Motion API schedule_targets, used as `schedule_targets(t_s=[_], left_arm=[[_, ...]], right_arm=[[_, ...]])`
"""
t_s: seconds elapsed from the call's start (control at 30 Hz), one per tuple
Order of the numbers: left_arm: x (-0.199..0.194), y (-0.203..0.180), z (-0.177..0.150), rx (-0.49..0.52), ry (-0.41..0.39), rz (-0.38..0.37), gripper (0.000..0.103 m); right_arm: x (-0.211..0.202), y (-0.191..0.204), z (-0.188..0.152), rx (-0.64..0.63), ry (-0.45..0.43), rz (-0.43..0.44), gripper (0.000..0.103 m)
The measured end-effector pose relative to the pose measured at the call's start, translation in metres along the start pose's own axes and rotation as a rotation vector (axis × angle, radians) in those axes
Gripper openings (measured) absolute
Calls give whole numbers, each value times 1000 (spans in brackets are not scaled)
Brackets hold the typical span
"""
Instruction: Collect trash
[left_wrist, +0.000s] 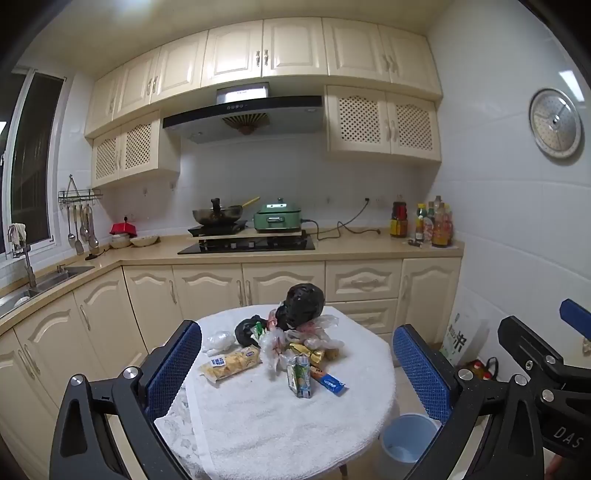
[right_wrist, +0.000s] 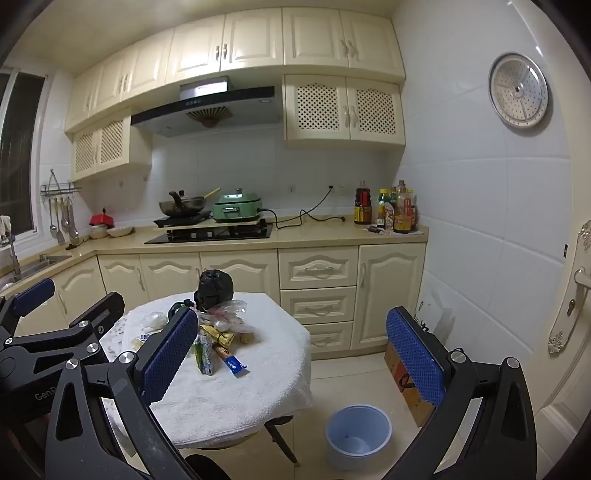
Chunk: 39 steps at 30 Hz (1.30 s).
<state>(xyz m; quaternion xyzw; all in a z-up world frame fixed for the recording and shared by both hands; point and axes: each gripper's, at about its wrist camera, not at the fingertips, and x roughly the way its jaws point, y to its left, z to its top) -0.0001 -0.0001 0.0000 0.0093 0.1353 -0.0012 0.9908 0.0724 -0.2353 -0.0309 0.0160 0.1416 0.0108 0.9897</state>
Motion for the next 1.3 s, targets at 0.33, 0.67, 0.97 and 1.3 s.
schedule_targets(t_s=[0.33, 0.67, 0.97, 1.3], left_arm=[[0, -3, -1, 0, -4, 3, 102], [-2, -3, 0, -1, -7, 6, 102], [-1, -1, -1, -3, -9, 5, 102], [-2, -1, 0, -5, -11, 3, 102]], right_arm=[[0, 0, 0, 3, 0, 1, 103], [0, 0, 0, 4, 1, 1, 103], [-1, 0, 0, 5, 1, 1, 103], [-1, 0, 0, 6, 1, 2, 103]])
